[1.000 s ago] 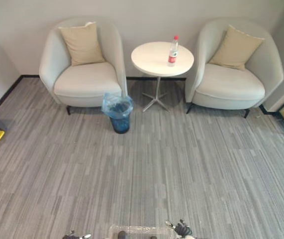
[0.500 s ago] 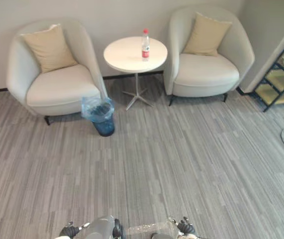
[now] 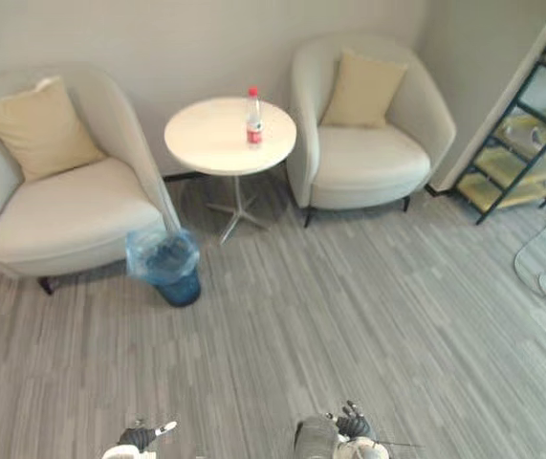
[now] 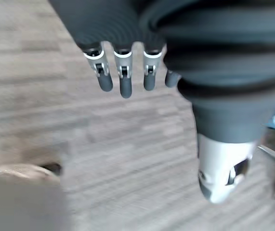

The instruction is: Gather rubbish on tea table into small bin, then transfer packed bag to large trash can.

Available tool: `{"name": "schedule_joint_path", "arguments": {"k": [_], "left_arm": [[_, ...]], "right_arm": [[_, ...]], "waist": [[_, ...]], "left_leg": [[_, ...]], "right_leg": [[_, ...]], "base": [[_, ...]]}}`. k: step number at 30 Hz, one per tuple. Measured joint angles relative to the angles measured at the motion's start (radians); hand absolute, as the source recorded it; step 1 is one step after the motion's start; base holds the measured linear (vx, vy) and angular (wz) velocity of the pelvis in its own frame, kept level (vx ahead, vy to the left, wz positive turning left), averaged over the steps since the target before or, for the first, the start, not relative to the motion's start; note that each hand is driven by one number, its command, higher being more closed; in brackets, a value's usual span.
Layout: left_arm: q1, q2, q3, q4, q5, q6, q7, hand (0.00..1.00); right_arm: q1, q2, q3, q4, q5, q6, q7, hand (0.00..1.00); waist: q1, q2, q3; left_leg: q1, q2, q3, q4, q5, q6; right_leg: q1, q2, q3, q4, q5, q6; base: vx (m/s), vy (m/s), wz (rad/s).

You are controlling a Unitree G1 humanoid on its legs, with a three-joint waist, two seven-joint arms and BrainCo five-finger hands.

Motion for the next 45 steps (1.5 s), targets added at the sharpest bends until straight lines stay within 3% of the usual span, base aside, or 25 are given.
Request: {"name": "schedule_joint_path", "arguments": {"k": [1,2,3,5,7,8,10,11,14,16,17,18,20,21,22,25,27,30,33,35,37,38,39,42,45], "left_arm": [[-0.003,-0.014,-0.002,0.001,0.0,-0.002,-0.001,0.0],[-0.002,-0.026,0.003,0.0,0.0,-0.001,-0.005,0.0],[-0.013,-0.031,0.005,0.009,0.001,-0.006,-0.004,0.0],[-0.01,-0.08,0.031,0.023,0.0,-0.004,-0.003,0.0],[-0.012,-0.1,0.044,0.019,0.002,-0.005,-0.004,0.0],[-0.015,-0.099,0.057,0.008,0.0,-0.005,-0.005,0.0],[-0.016,-0.093,0.061,-0.014,-0.001,-0.007,-0.004,0.0],[-0.014,-0.088,0.06,-0.033,-0.001,-0.01,-0.003,0.0],[-0.015,-0.085,0.057,-0.051,-0.007,-0.021,-0.001,0.0],[-0.017,-0.083,0.054,-0.052,-0.027,-0.027,0.001,0.0],[-0.017,-0.078,0.029,-0.049,-0.034,-0.027,0.001,0.0],[-0.018,-0.077,0.019,-0.043,-0.042,-0.03,0.001,0.0],[-0.03,-0.056,0.016,-0.035,-0.036,-0.029,-0.001,0.0],[-0.043,-0.043,0.012,-0.016,-0.036,-0.028,-0.003,0.0],[-0.044,-0.04,0.016,-0.012,-0.038,-0.027,-0.005,0.0],[-0.038,-0.05,0.02,0.002,-0.041,-0.026,-0.007,0.0],[-0.033,-0.04,0.019,0.009,-0.042,-0.019,-0.014,0.0],[-0.034,-0.039,0.022,0.021,-0.044,-0.009,-0.018,0.0],[-0.033,-0.045,0.022,0.022,-0.043,-0.004,-0.021,0.0],[-0.037,-0.053,0.033,0.021,-0.041,-0.004,-0.02,0.0],[-0.029,-0.057,0.063,0.017,-0.038,-0.005,-0.02,0.0],[-0.025,-0.072,0.081,0.02,-0.038,-0.004,-0.018,0.0],[-0.021,-0.085,0.09,0.02,-0.038,-0.005,-0.019,0.0],[-0.02,-0.131,0.1,0.019,-0.037,-0.007,-0.023,0.0],[-0.033,-0.129,0.1,-0.004,-0.038,-0.009,-0.025,0.0]], "right_arm": [[-0.003,-0.001,0.0,0.004,0.0,-0.002,0.001,0.0],[-0.007,0.001,0.0,0.03,0.0,-0.002,0.003,0.0],[-0.019,-0.002,-0.001,0.045,0.001,-0.002,0.007,0.0],[-0.038,-0.025,0.0,0.06,0.0,-0.001,0.007,0.0],[-0.04,-0.032,-0.01,0.061,0.001,-0.001,0.005,0.0],[-0.037,-0.032,-0.01,0.063,0.001,0.006,0.004,0.0],[-0.031,-0.032,0.006,0.063,0.002,0.013,-0.002,0.0],[-0.026,-0.029,0.012,0.068,0.006,0.017,-0.005,0.0],[-0.03,-0.024,0.01,0.068,0.01,0.02,-0.009,0.0],[-0.033,-0.023,0.007,0.071,0.01,0.022,-0.012,0.0],[-0.035,-0.025,0.004,0.083,0.009,0.022,-0.013,0.0],[-0.037,-0.027,-0.001,0.096,0.009,0.021,-0.015,0.0],[-0.044,-0.011,-0.003,0.115,0.007,0.021,-0.015,0.0],[-0.053,0.002,-0.012,0.121,0.006,0.021,-0.015,0.0],[-0.053,0.005,-0.014,0.121,0.005,0.021,-0.014,0.0],[-0.045,0.006,-0.013,0.114,-0.002,0.02,-0.009,0.0],[-0.035,-0.003,-0.01,0.081,0.0,0.014,0.005,0.0],[0.009,-0.004,-0.005,0.037,0.0,0.008,0.008,0.0],[0.003,-0.003,-0.007,0.03,-0.002,0.005,0.015,0.0],[-0.007,-0.005,-0.013,0.026,-0.002,0.005,0.019,0.0],[-0.01,0.001,-0.008,0.035,-0.002,0.006,0.018,0.0],[-0.013,-0.007,0.0,0.036,0.0,0.005,0.02,0.0],[-0.017,-0.019,0.01,0.036,-0.002,0.006,0.018,0.0],[-0.024,-0.041,0.01,0.047,0.0,0.006,0.019,0.0],[-0.018,-0.043,0.015,0.07,0.002,0.01,0.014,0.0]], "waist": [[-0.008,-0.005,-0.001],[-0.021,-0.03,-0.001],[-0.015,-0.023,0.001],[-0.016,0.033,-0.014],[-0.016,0.06,-0.011],[-0.022,0.058,-0.006],[-0.015,0.05,0.012],[-0.004,0.044,0.017],[0.011,0.04,0.019],[0.017,0.038,0.021],[0.022,0.041,0.02],[0.036,0.042,0.021],[0.048,0.006,0.005],[0.032,-0.009,0.015],[0.035,-0.01,0.015],[0.042,0.002,0.002],[0.026,-0.01,0.007],[0.016,-0.011,0.008],[0.005,-0.007,0.009],[-0.001,0.005,0.017],[-0.006,-0.004,0.015],[-0.011,0.005,0.014],[-0.007,0.024,0.004],[-0.007,0.072,-0.01],[-0.008,0.063,0.0]], "left_leg": [[0.008,-0.002,-0.026,-0.002,0.0,0.0],[0.028,-0.028,-0.076,-0.007,-0.002,-0.005],[0.047,-0.018,-0.126,-0.007,-0.014,-0.025],[0.028,0.031,-0.159,0.045,-0.009,-0.035],[-0.034,0.067,-0.167,0.204,0.007,-0.066],[-0.116,0.102,-0.186,0.412,0.057,-0.121],[-0.249,0.163,-0.197,0.727,0.12,-0.142],[-0.318,0.189,-0.169,0.827,0.076,-0.134],[-0.444,0.191,-0.084,0.739,0.01,-0.105],[-0.473,0.141,-0.054,0.5,0.016,-0.106],[-0.457,0.091,-0.068,0.249,0.068,-0.118],[-0.439,0.065,-0.082,0.109,0.197,-0.1],[-0.406,0.024,-0.06,0.066,0.211,-0.052],[-0.409,0.021,-0.045,0.104,0.183,-0.021],[-0.409,0.023,-0.037,0.124,0.172,-0.018],[-0.303,0.006,-0.013,0.069,0.123,-0.005],[-0.207,-0.037,-0.026,0.016,0.06,-0.018],[-0.087,-0.055,-0.042,0.004,0.02,-0.022],[-0.007,-0.027,-0.081,-0.039,0.019,-0.024],[0.013,0.006,-0.115,-0.043,0.004,-0.046],[0.042,0.022,-0.159,-0.042,-0.014,-0.073],[0.062,0.034,-0.187,-0.035,-0.036,-0.094],[0.057,0.05,-0.184,-0.026,-0.036,-0.094],[-0.008,0.105,-0.214,0.12,-0.028,-0.106],[-0.135,0.158,-0.221,0.445,0.027,-0.176]], "right_leg": [[0.003,0.011,0.003,-0.123,0.047,-0.011],[0.022,0.025,0.046,-0.287,0.196,-0.045],[0.022,0.047,0.058,-0.279,0.179,-0.03],[0.03,0.084,0.049,-0.297,0.148,-0.043],[0.082,0.115,0.034,-0.334,0.128,-0.06],[0.141,0.125,0.01,-0.372,0.107,-0.069],[0.253,0.138,-0.014,-0.427,0.075,-0.094],[0.311,0.141,-0.026,-0.462,0.068,-0.099],[0.411,0.138,-0.038,-0.552,0.068,-0.087],[0.452,0.13,-0.038,-0.602,0.067,-0.069],[0.479,0.125,-0.034,-0.631,0.062,-0.055],[0.504,0.128,-0.011,-0.656,0.053,-0.042],[0.53,0.103,0.031,-0.702,0.069,-0.017],[0.545,0.09,0.053,-0.718,0.094,-0.014],[0.55,0.087,0.07,-0.715,0.105,-0.012],[0.491,0.077,0.146,-0.494,0.1,0.015],[0.275,0.027,0.158,0.005,0.109,0.111],[0.174,-0.022,0.091,0.203,0.05,0.072],[0.099,-0.02,-0.013,0.039,-0.005,0.026],[0.078,0.022,-0.002,-0.136,0.022,0.002],[0.097,0.075,0.082,-0.387,0.156,-0.017],[0.1,0.095,0.099,-0.383,0.225,-0.029],[0.099,0.104,0.098,-0.373,0.209,-0.041],[0.124,0.129,0.044,-0.358,0.128,-0.071],[0.263,0.133,-0.008,-0.451,0.11,-0.088]], "base": [[0.41,-0.255,0.64],[0.48,-0.306,0.44],[0.42,-0.27,0.11],[0.39,-0.259,-0.26],[0.41,-0.254,0.01],[0.29,-0.18,0.26],[0.31,-0.181,0.35],[0.3,-0.157,0.2],[0.27,-0.077,0.08],[0.31,0.054,-0.01],[0.43,0.149,-0.19],[0.39,0.156,-0.32],[0.52,0.148,-0.24],[0.48,0.12,-0.09],[0.39,0.142,-0.26],[0.31,0.166,-0.48],[0.3,0.138,-0.12],[0.36,0.068,0.29],[0.4,-0.065,0.53],[0.41,-0.182,0.64],[0.42,-0.291,0.54],[0.35,-0.243,0.25],[0.48,-0.325,0.11],[0.35,-0.248,0.22],[0.29,-0.223,0.62]]}}
